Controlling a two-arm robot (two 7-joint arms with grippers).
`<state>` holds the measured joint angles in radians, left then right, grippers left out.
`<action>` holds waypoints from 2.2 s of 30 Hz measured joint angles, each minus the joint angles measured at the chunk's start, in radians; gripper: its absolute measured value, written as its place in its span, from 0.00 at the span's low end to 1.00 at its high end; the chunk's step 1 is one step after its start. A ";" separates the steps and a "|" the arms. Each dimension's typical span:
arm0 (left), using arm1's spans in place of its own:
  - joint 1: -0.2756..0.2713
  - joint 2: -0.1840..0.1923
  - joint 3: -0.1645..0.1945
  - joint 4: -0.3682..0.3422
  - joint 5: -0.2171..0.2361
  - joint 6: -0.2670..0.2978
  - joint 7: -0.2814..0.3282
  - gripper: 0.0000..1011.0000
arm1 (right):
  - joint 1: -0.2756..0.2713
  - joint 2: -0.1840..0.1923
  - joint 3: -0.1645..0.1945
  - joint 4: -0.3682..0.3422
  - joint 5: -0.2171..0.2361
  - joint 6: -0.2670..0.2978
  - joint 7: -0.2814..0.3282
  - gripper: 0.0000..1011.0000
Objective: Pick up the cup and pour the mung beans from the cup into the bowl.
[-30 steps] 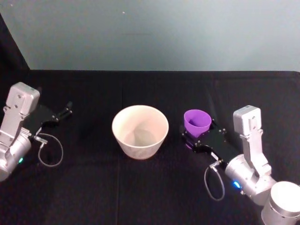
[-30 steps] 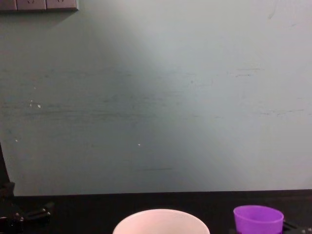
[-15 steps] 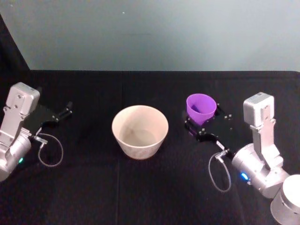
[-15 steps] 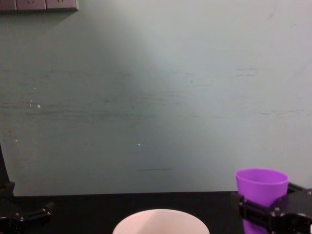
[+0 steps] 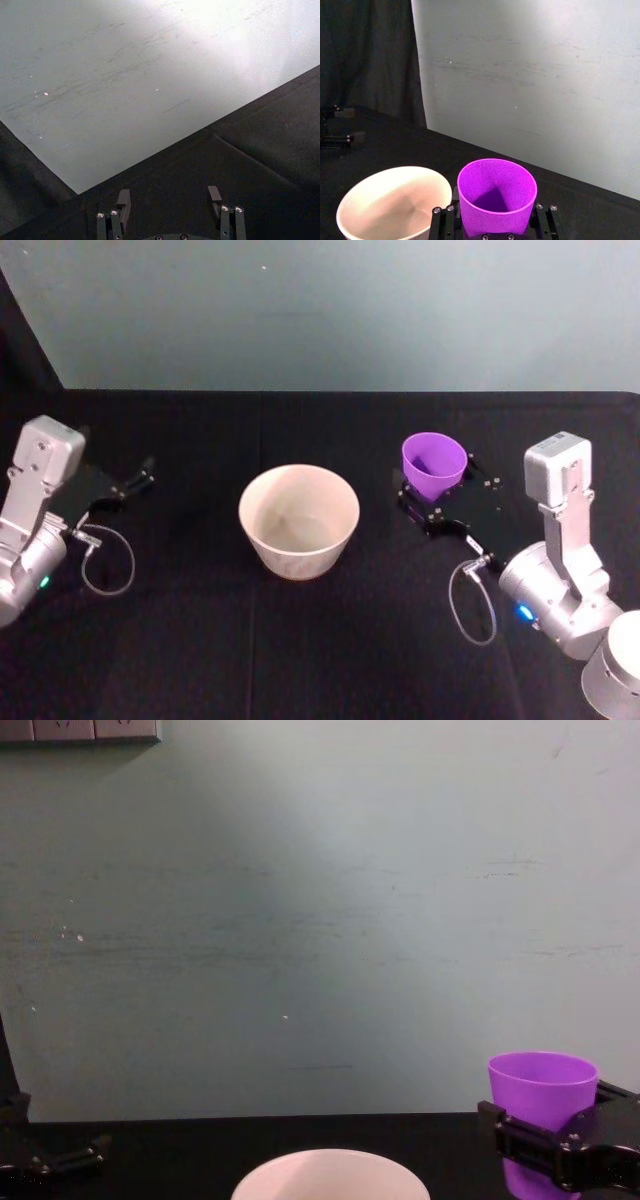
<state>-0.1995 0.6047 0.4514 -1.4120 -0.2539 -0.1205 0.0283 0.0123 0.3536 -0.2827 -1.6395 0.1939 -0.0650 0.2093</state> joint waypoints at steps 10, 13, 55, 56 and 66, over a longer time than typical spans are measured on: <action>0.000 0.000 0.000 0.000 0.000 0.000 0.000 0.99 | 0.001 0.001 -0.002 0.001 0.002 -0.001 -0.001 0.72; 0.000 0.000 0.000 0.000 0.000 0.000 0.000 0.99 | 0.002 0.001 -0.002 0.002 0.003 -0.001 -0.001 0.72; 0.000 0.000 0.000 0.000 0.000 0.000 0.000 0.99 | 0.002 0.001 -0.004 0.003 0.005 -0.001 -0.001 0.72; 0.000 0.000 0.000 0.000 0.000 0.000 0.000 0.99 | 0.002 0.001 -0.004 0.003 0.005 -0.001 -0.001 0.72; 0.000 0.000 0.000 0.000 0.000 0.000 0.000 0.99 | 0.002 0.001 -0.004 0.003 0.005 -0.001 -0.001 0.72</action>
<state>-0.1995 0.6047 0.4514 -1.4120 -0.2539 -0.1205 0.0283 0.0145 0.3550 -0.2864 -1.6369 0.1986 -0.0657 0.2079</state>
